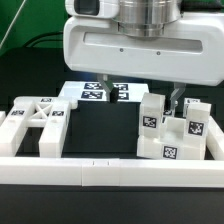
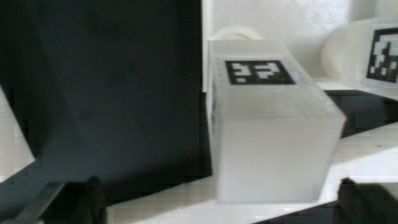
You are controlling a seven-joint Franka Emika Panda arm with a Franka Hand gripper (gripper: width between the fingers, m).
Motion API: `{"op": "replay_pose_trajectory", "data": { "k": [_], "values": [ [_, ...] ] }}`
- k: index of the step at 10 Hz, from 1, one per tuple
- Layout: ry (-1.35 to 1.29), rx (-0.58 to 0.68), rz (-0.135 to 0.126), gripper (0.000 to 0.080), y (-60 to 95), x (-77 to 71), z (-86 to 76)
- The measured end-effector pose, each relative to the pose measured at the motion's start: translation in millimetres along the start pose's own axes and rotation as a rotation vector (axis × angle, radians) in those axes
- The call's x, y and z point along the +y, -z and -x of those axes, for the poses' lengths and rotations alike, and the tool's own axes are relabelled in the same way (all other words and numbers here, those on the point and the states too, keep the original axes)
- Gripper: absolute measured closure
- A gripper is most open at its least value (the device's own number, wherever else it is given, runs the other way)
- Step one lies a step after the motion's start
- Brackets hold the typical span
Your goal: Assemble chair
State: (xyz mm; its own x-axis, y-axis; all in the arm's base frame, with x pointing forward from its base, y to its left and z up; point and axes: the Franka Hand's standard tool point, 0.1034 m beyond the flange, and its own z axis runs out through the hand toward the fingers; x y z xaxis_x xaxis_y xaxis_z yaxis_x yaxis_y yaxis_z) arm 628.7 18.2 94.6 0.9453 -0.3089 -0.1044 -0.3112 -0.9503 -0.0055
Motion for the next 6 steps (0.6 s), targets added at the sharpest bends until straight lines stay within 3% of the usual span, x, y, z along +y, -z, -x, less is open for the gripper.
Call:
{"op": "replay_pose_trajectory", "data": {
  "k": [1, 2, 3, 4, 5, 6],
  "values": [
    [0.0, 0.0, -0.001, 0.015, -0.4, -1.2, 0.4],
    [0.0, 0.004, -0.002, 0.0254, -1.5, -2.8, 0.7],
    [0.0, 0.01, -0.003, 0.0254, -3.5, -3.5, 1.0],
    [0.0, 0.01, -0.002, 0.0461, -5.3, -2.8, 2.1],
    [-0.001, 0.016, -0.002, 0.0461, -5.4, -2.6, 1.1],
    [0.006, 0.034, -0.002, 0.0518, -5.9, -3.1, -1.2]
  ]
}}
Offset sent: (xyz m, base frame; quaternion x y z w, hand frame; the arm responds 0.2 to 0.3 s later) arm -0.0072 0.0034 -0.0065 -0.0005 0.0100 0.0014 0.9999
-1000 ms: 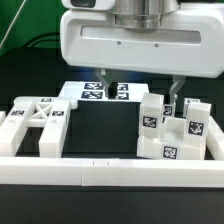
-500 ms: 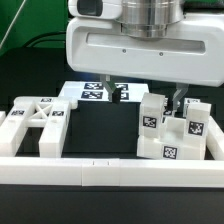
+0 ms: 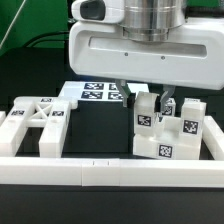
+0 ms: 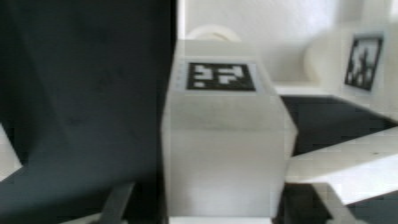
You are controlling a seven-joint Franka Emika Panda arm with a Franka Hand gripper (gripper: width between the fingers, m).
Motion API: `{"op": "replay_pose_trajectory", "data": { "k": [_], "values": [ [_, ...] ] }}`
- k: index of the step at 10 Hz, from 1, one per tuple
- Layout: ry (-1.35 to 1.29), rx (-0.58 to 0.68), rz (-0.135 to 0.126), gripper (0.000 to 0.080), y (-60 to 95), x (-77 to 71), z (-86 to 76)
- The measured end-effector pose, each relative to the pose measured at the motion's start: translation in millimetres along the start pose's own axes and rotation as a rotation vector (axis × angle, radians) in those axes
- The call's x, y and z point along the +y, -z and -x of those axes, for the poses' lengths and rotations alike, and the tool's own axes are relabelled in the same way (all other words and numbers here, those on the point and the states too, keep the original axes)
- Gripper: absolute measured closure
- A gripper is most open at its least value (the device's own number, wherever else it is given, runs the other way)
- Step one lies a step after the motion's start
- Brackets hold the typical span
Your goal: Assemble chair
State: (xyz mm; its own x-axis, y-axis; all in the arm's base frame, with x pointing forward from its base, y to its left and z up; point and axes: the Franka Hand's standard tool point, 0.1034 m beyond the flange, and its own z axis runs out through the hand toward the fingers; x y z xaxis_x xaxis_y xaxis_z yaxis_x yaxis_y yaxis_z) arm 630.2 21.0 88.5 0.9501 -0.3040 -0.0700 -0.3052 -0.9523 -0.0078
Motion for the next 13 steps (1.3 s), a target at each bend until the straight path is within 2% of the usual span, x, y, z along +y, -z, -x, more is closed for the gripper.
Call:
{"op": "replay_pose_trajectory", "data": {
  "k": [1, 4, 7, 11, 13],
  "values": [
    [0.009, 0.035, 0.006, 0.0518, -0.5, -0.9, -3.7],
    [-0.077, 0.034, 0.005, 0.0518, -0.3, 0.4, -3.9],
    [-0.41, 0.057, -0.008, 0.0518, 1.7, -6.5, 0.0],
    [-0.872, 0.096, -0.005, 0.0518, 0.2, -3.7, 3.8],
    [-1.059, 0.119, -0.014, 0.0518, 0.6, -3.5, 4.4]
  ]
}}
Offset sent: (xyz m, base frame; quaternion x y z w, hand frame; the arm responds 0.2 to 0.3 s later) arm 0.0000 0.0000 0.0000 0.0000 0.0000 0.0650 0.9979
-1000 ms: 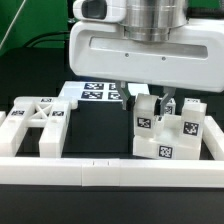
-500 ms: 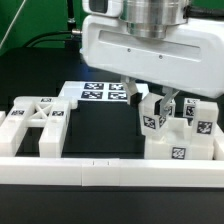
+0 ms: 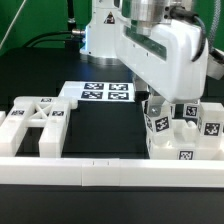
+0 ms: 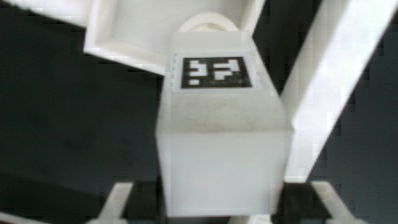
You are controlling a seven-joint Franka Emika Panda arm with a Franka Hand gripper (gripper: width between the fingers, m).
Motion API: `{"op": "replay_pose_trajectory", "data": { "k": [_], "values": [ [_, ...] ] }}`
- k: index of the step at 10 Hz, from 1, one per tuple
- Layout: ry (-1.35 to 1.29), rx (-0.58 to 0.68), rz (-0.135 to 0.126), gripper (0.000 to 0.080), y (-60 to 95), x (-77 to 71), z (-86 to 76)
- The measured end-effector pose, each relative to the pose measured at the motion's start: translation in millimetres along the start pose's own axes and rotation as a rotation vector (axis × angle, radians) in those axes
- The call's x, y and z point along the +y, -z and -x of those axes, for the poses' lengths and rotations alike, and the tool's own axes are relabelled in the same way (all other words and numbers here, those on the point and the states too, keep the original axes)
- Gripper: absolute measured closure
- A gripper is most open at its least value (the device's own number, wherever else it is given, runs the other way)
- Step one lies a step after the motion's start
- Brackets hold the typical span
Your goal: Assemble chair
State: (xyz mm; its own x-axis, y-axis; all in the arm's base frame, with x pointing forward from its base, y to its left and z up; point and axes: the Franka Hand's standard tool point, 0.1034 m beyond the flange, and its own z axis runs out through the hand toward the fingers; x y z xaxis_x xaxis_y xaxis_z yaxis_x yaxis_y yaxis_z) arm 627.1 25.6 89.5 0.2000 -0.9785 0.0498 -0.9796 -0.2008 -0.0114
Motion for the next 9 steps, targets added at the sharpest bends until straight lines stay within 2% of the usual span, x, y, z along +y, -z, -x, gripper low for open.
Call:
{"op": "replay_pose_trajectory", "data": {
  "k": [4, 8, 9],
  "values": [
    [-0.36, 0.004, -0.004, 0.0518, 0.4, -2.6, 10.4],
    [-0.566, -0.005, -0.006, 0.0518, 0.2, -6.4, 12.3],
    [-0.538, -0.004, -0.006, 0.0518, -0.3, -6.2, 12.4]
  ]
}}
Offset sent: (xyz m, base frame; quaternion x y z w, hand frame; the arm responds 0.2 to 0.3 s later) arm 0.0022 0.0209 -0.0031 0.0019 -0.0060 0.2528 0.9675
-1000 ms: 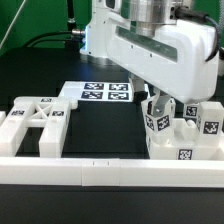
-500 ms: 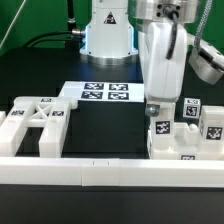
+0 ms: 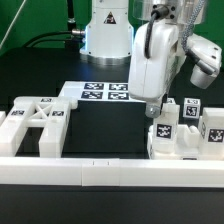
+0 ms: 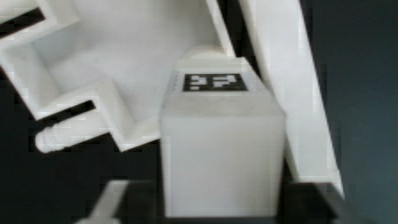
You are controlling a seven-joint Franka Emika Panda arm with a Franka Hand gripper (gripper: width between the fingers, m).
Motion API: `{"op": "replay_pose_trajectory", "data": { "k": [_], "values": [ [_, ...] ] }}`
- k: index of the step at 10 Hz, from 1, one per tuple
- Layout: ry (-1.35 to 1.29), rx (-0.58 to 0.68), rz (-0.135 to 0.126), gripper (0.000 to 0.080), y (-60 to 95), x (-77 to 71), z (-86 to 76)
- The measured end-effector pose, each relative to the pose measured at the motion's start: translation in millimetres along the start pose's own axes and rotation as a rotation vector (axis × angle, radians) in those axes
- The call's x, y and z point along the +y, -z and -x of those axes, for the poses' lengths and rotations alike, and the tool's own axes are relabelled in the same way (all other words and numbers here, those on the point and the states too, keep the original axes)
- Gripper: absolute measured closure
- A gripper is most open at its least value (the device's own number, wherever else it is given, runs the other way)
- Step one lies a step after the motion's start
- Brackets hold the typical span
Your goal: Assemble chair
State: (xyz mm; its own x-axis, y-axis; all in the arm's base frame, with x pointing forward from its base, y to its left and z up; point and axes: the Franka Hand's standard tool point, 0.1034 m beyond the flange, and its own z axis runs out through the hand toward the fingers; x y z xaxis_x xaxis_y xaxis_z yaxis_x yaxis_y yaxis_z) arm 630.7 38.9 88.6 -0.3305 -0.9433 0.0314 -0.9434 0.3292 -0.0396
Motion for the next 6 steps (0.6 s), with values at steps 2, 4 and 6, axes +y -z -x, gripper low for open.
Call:
{"op": "replay_pose_trajectory", "data": {
  "k": [2, 4, 6],
  "values": [
    [0.131, 0.0, -0.016, 0.0345, 1.2, -3.3, 0.2],
    [0.356, 0.002, -0.022, 0.0161, 1.9, -5.8, 4.9],
    [0.513, 0.005, -0.02, 0.0153, 1.0, -5.5, 3.6]
  ]
}}
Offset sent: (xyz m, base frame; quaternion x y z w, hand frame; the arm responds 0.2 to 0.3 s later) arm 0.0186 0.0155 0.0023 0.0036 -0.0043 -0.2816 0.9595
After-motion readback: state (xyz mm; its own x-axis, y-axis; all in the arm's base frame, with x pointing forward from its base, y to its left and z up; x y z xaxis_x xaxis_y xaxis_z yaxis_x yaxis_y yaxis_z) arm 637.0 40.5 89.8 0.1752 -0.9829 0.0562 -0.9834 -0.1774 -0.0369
